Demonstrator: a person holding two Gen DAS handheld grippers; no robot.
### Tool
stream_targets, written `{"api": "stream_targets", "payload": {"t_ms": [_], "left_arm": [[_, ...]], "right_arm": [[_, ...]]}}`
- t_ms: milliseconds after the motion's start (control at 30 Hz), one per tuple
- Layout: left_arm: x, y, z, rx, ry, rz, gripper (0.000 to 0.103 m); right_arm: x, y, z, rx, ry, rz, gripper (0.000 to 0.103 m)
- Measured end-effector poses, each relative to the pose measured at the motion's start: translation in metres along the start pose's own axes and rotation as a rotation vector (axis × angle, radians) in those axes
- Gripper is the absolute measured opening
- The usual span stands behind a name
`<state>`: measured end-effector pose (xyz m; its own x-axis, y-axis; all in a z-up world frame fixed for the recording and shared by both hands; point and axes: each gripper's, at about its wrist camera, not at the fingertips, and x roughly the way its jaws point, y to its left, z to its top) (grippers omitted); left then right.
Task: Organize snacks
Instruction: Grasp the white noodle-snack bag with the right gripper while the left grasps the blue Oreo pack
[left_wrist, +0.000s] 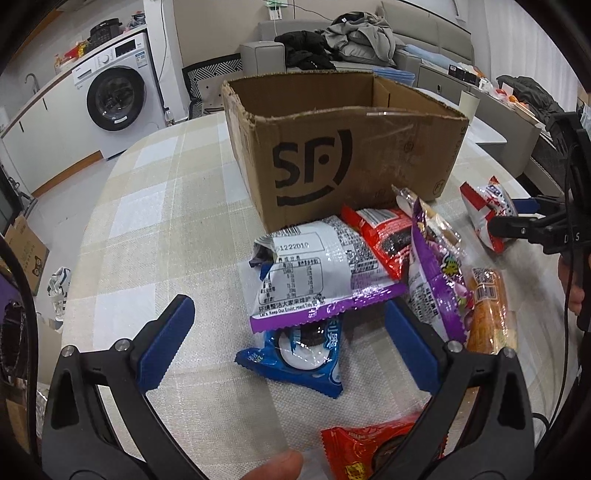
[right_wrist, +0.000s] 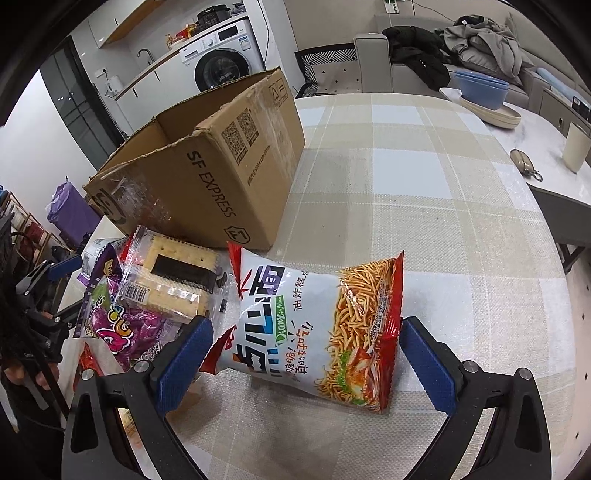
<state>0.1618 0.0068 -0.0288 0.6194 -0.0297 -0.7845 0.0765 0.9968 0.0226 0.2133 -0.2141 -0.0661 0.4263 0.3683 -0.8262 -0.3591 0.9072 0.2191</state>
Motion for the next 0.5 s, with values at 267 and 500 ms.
{"api": "stream_targets", "payload": {"t_ms": [267, 500], "left_arm": [[0.019, 0.005, -0.002, 0.027, 0.036, 0.017, 0.102], [0.035, 0.006, -0.007, 0.02, 0.082, 0.012, 0.102]], "right_arm": [[-0.001, 0.001, -0.001, -0.005, 0.001, 0.007, 0.102], [0.004, 0.004, -0.002, -0.018, 0.013, 0.002, 0.102]]}}
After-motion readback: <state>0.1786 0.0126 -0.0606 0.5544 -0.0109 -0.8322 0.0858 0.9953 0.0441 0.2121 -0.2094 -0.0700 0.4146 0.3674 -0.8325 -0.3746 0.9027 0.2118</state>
